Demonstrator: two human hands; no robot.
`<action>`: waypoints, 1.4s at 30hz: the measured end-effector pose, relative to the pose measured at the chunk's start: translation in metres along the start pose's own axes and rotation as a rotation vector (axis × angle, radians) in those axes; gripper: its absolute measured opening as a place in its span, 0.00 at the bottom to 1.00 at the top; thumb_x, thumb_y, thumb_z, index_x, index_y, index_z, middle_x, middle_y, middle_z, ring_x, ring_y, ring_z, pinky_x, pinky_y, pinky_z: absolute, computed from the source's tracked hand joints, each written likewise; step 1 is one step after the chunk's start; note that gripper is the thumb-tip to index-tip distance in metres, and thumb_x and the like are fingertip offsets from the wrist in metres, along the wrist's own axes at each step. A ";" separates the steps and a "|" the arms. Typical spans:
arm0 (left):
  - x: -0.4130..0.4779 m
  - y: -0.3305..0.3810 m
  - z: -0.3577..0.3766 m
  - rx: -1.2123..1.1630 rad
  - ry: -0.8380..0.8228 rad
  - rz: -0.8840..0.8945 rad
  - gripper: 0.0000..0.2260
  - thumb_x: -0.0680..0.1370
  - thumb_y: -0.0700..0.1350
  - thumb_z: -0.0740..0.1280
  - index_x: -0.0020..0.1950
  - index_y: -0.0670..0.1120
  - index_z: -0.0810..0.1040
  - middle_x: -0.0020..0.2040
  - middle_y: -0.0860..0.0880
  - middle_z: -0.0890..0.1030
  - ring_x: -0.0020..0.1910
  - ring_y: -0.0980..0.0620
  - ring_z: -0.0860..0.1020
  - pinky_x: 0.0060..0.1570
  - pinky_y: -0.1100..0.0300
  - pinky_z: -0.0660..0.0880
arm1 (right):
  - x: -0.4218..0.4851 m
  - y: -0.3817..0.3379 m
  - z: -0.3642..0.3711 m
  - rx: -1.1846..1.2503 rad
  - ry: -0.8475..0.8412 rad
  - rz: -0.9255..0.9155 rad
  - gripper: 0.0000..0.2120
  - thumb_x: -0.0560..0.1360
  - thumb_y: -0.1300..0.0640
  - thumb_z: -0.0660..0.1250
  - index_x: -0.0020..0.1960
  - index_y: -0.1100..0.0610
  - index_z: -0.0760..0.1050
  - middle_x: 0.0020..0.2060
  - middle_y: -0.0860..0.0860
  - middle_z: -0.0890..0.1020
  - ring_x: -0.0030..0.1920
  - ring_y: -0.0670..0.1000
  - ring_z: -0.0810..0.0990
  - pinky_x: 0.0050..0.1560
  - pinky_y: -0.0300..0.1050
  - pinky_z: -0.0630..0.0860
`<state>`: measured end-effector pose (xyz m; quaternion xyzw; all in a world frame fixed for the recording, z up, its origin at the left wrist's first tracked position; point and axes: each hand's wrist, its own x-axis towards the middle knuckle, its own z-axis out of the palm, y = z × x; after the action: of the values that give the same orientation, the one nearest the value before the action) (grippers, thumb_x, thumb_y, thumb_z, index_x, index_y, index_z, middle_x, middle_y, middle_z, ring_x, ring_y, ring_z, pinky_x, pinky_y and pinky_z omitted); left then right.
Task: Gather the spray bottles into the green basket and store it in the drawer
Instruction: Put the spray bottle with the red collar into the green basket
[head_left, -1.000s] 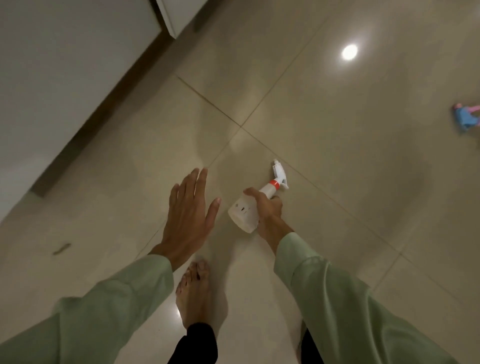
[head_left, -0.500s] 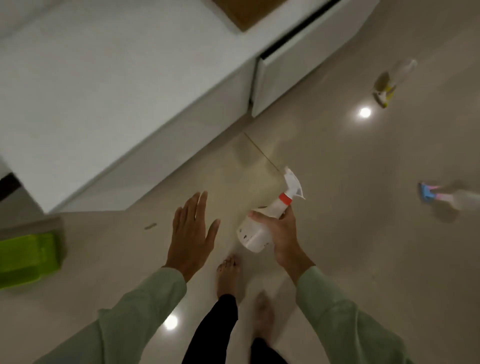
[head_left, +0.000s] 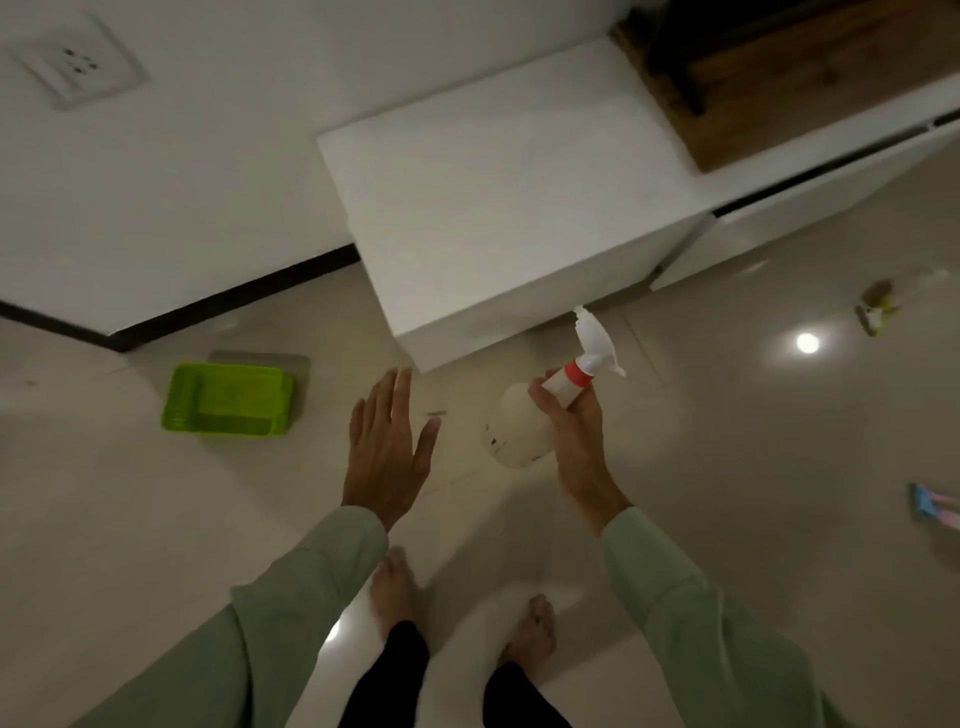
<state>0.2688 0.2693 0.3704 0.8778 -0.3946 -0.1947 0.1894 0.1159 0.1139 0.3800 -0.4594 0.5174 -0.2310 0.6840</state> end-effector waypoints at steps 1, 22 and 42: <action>-0.003 -0.014 -0.016 -0.009 0.014 -0.021 0.29 0.83 0.57 0.55 0.80 0.49 0.49 0.81 0.47 0.55 0.80 0.48 0.53 0.78 0.44 0.52 | -0.010 -0.002 0.020 -0.015 -0.013 -0.008 0.11 0.77 0.60 0.71 0.58 0.58 0.76 0.47 0.47 0.83 0.44 0.39 0.82 0.42 0.34 0.78; 0.016 -0.355 -0.218 -0.038 0.068 -0.226 0.29 0.82 0.58 0.54 0.80 0.48 0.50 0.80 0.45 0.58 0.79 0.45 0.57 0.77 0.41 0.54 | -0.055 0.060 0.420 -0.252 0.024 0.015 0.25 0.67 0.54 0.81 0.61 0.59 0.79 0.54 0.53 0.84 0.56 0.51 0.82 0.63 0.53 0.77; 0.143 -0.613 -0.053 0.010 -0.119 -0.070 0.29 0.81 0.58 0.54 0.79 0.46 0.54 0.78 0.44 0.61 0.76 0.45 0.61 0.76 0.46 0.58 | 0.110 0.373 0.584 -0.594 0.272 -0.240 0.23 0.64 0.52 0.82 0.51 0.42 0.73 0.49 0.48 0.83 0.49 0.56 0.79 0.48 0.50 0.77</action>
<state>0.7618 0.5466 0.0900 0.8788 -0.3752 -0.2511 0.1544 0.6334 0.4302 0.0272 -0.6611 0.5905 -0.2083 0.4133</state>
